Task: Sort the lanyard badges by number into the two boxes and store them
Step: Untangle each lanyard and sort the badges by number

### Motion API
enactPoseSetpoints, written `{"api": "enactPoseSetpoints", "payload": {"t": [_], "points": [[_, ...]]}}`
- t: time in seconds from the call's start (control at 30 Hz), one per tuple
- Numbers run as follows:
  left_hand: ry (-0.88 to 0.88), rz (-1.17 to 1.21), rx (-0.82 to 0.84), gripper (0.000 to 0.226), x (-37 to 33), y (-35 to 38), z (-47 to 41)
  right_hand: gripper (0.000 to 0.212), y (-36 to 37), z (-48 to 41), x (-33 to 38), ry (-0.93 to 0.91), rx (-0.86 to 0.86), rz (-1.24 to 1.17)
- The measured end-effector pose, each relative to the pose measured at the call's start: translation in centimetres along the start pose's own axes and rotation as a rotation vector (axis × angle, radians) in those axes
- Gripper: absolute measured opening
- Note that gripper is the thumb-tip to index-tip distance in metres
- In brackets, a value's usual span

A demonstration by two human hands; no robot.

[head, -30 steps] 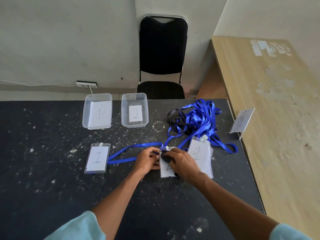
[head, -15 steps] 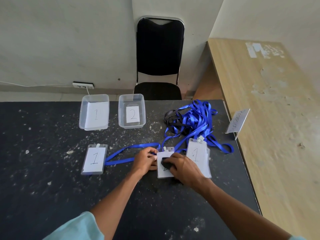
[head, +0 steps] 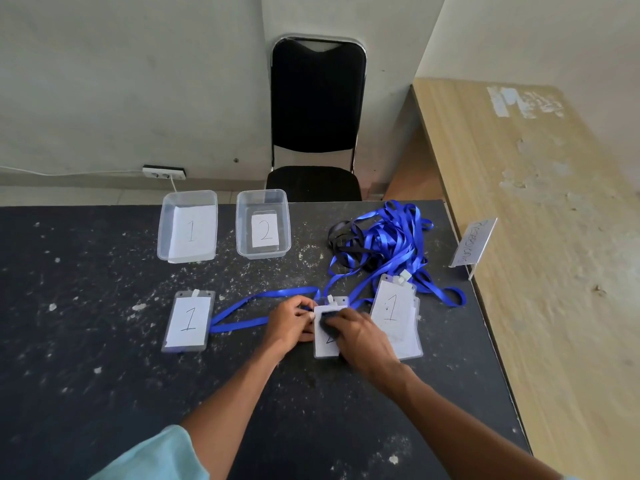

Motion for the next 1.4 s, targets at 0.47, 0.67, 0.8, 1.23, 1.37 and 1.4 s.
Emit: {"api": "enactPoseSetpoints", "payload": {"t": [0.47, 0.67, 0.8, 1.23, 1.37, 1.4], "points": [[0.053, -0.172, -0.036, 0.013, -0.6, -0.5, 0.0, 0.037, 1.2, -1.1, -1.7, 0.087, 0.041, 0.018], [0.093, -0.252, -0.032, 0.023, -1.0, -0.8, 0.3, 0.049, 0.0, -1.5, -2.3, 0.148, -0.035, -0.022], [0.151, -0.283, -0.024, 0.038, -1.2, -0.8, 0.3, 0.041, 1.1, -0.6, -1.3, 0.064, 0.059, 0.05], [0.136, -0.273, -0.068, 0.02, -1.3, -1.1, 0.2, 0.037, 2.5, 1.5, 1.2, -0.103, 0.088, 0.149], [0.134, -0.232, -0.044, 0.018, -1.2, -0.8, 0.3, 0.039, 0.2, -0.9, 0.8, 0.0, -0.078, -0.012], [0.13, -0.226, -0.049, 0.019, -1.1, -0.9, 0.3, 0.04, 0.4, -1.2, 1.4, -0.011, -0.066, 0.012]]}}
Point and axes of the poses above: each hand's wrist, its own z-axis away from the middle knuckle, its own y-axis out of the palm, x = y × z, the point moved 10 cm from there along -z, towards the middle knuckle, and after that the axes turned 14 degrees about y, right-handed, at the moved point
